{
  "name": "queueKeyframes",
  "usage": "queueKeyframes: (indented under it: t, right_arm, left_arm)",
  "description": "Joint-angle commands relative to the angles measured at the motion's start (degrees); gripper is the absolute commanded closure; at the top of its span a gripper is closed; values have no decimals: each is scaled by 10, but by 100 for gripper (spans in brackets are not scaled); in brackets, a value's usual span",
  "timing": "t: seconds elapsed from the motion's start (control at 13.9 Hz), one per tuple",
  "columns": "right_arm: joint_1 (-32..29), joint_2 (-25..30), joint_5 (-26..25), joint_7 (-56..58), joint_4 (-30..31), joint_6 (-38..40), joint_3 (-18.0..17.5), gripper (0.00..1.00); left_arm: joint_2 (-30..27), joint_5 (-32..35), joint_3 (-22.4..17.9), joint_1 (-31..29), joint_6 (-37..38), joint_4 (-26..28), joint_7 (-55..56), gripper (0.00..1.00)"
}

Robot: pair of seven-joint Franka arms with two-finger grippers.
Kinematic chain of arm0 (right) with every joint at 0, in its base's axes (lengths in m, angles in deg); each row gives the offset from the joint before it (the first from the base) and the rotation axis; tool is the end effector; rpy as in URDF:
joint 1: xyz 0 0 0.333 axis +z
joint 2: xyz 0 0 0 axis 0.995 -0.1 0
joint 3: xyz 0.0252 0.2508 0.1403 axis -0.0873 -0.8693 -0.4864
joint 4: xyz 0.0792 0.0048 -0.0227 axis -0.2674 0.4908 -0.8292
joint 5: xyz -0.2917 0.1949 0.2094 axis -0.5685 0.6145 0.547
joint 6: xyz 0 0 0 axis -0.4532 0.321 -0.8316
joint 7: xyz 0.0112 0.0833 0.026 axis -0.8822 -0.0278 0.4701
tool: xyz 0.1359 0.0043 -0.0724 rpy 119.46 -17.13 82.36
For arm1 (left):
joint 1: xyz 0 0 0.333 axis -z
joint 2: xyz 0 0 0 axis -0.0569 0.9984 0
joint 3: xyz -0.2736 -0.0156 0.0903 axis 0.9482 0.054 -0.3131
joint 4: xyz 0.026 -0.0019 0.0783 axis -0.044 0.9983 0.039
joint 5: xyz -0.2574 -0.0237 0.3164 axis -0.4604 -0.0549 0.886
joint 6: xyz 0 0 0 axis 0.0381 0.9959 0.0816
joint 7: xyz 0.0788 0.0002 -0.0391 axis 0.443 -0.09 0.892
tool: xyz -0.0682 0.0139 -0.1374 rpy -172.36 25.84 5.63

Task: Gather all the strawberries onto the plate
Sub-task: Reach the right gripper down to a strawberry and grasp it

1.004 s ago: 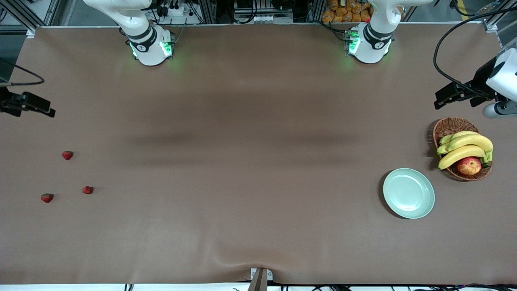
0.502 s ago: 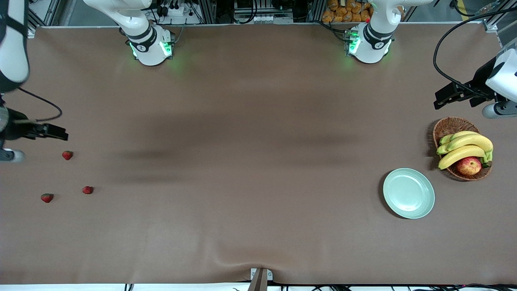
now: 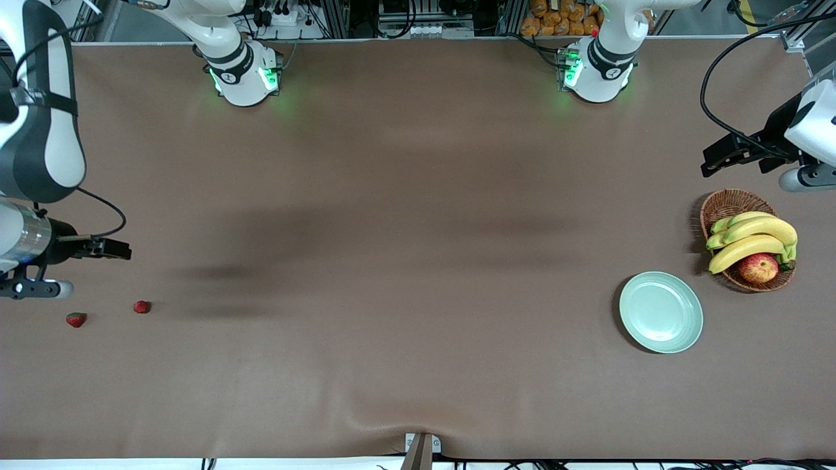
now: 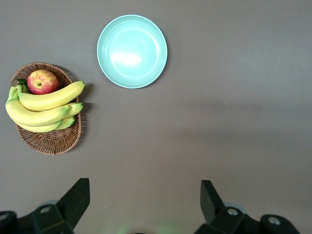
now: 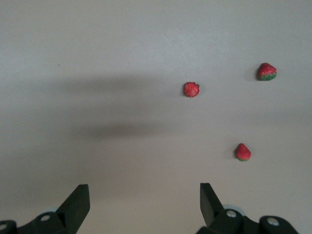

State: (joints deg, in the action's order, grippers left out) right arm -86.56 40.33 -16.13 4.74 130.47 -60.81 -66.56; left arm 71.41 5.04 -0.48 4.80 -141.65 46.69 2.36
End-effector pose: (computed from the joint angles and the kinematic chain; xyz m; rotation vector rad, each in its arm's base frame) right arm 0.6472 -0.0831 0.3548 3.0887 -0.0499 -0.1884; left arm 0.5614 -0.0342 0.5428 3.1387 0.1069 -0.0728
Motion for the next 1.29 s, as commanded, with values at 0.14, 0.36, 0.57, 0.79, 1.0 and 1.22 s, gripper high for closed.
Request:
queueKeyframes:
  t: [0.14, 0.36, 0.57, 0.79, 1.0, 1.22]
  right_arm:
    - [-44, -92, -11, 5, -18, -95, -8, 0]
    - [-60, -142, -6, 7, -18, -159, -8, 0]
    - [-84, -177, -2, 10, -14, -223, -9, 0]
    - [-87, -201, -2, 10, -14, -245, -9, 0]
    - [-82, -215, 0, 8, -13, -246, -11, 0]
    - [-84, -232, 0, 12, -13, -266, -11, 0]
  left_arm:
    - [0, -13, 0, -3, 2, 1, 1, 0]
    - [3, -14, 0, -4, 2, 1, 0, 0]
    - [4, -13, 0, -3, 2, 0, -4, 0]
    - [6, -14, -1, -5, 1, 0, -5, 0]
    - [7, -13, -1, -5, 1, 0, -5, 0]
    - [7, -13, -1, -6, 1, 0, -5, 0]
